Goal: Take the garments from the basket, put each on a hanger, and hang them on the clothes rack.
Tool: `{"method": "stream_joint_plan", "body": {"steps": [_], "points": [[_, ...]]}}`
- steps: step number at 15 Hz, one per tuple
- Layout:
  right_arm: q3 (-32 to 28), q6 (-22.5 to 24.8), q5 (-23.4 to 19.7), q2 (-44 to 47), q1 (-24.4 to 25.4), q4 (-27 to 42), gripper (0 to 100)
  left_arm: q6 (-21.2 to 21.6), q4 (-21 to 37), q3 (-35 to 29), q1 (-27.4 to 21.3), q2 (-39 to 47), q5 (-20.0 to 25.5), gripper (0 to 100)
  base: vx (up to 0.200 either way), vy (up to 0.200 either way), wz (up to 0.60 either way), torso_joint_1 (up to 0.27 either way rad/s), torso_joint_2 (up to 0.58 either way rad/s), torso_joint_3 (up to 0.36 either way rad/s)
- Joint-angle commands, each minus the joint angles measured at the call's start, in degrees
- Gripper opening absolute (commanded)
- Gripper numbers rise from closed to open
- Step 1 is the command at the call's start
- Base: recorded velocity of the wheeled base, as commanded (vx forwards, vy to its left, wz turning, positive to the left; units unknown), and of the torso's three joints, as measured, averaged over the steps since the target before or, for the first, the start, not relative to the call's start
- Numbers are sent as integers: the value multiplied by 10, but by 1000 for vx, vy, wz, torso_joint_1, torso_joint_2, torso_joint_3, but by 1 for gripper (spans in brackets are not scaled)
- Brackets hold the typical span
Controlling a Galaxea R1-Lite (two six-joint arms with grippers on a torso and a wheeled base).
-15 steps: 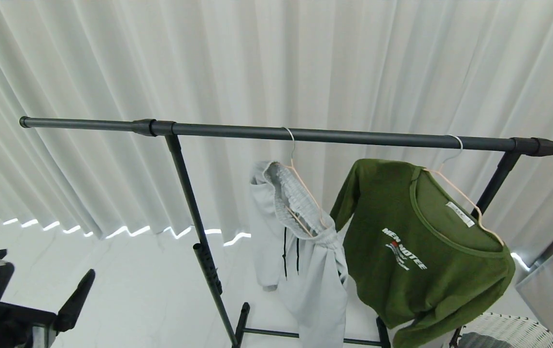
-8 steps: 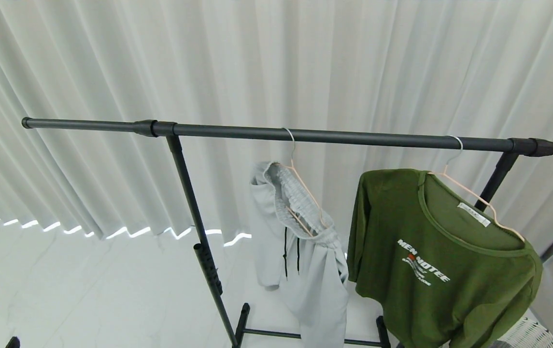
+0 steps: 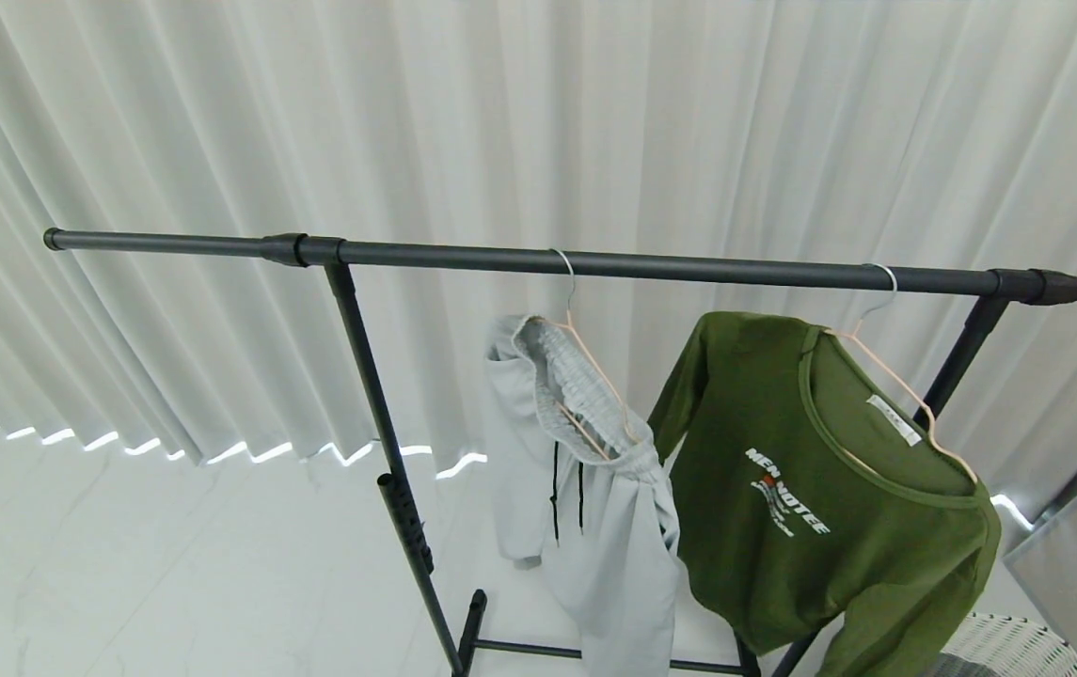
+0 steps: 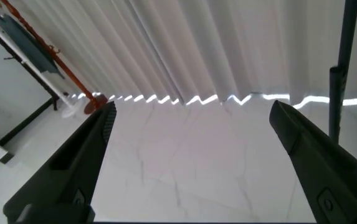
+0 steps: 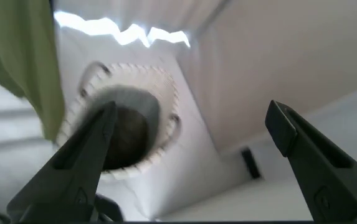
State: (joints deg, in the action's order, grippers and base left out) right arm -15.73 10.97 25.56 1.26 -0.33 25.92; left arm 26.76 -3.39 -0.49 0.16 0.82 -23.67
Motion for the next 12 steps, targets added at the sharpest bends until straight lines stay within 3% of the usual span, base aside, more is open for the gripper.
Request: {"method": "stream_joint_plan", "body": {"steps": [1,3,5,6,8,9,10,12], "points": [[93,-19,-38,-13,2,-144,100,-1,0,1,0,-8,-1,100,0,0,0,0,0,0],[95,-18,-35,-12,2,-145,100,-18,-1,1,0,-8,-1,100,0,0,0,0,0,0],[97,-39,-31,-12,2,-145,100,-69,0,3,0,-8,4,100,0,0,0,0,0,0],[99,-48,-27,-12,2,-148,100,-76,0,4,0,-8,26,100,0,0,0,0,0,0],[119,-66,-41,-12,2,-186,100,-115,0,5,0,-8,146,100,0,0,0,0,0,0],[141,-68,-83,-12,2,-235,100,-128,2,5,0,-8,213,100,0,0,0,0,0,0],[157,-68,-139,-13,2,-282,100,-148,4,5,0,-8,246,100,0,0,0,0,0,0],[157,-69,-216,-13,2,-275,100,-204,31,5,0,-8,289,100,0,0,0,0,0,0]]}}
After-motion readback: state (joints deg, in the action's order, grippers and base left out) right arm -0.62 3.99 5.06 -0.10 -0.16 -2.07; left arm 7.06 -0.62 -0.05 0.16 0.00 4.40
